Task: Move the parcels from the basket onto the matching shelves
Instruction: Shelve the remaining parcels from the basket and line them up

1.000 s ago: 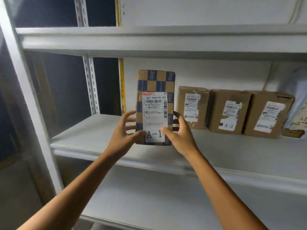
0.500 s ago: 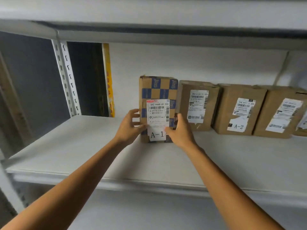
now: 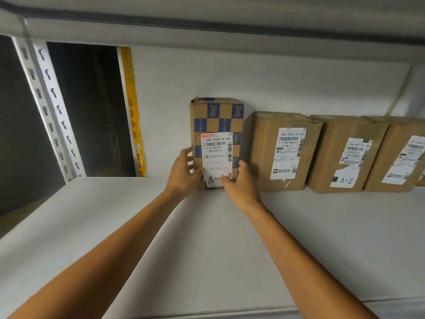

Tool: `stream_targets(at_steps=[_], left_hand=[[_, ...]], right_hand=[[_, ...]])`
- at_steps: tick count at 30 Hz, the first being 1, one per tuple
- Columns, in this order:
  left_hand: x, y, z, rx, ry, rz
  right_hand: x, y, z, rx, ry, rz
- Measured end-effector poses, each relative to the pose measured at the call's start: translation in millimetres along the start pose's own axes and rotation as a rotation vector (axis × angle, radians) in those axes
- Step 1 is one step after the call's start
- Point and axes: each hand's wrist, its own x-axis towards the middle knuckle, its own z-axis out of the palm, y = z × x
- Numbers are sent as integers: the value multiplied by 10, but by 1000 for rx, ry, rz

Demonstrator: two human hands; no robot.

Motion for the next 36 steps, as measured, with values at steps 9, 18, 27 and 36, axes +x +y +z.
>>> stream_targets(at_steps=[9, 18, 27, 36], left_hand=[[-341, -146, -96, 68, -63, 18], [-1082, 401, -184, 310, -235, 134], [-1913, 1264, 876, 414, -497, 346], [-2526, 2100, 2475, 475, -781, 552]], right_hand=[[-176, 24, -134, 212, -131, 70], [-910, -97, -956, -92, -177, -3], [-1807, 327, -2562, -447, 3, 6], [-2625, 1036, -4201, -409, 139, 258]])
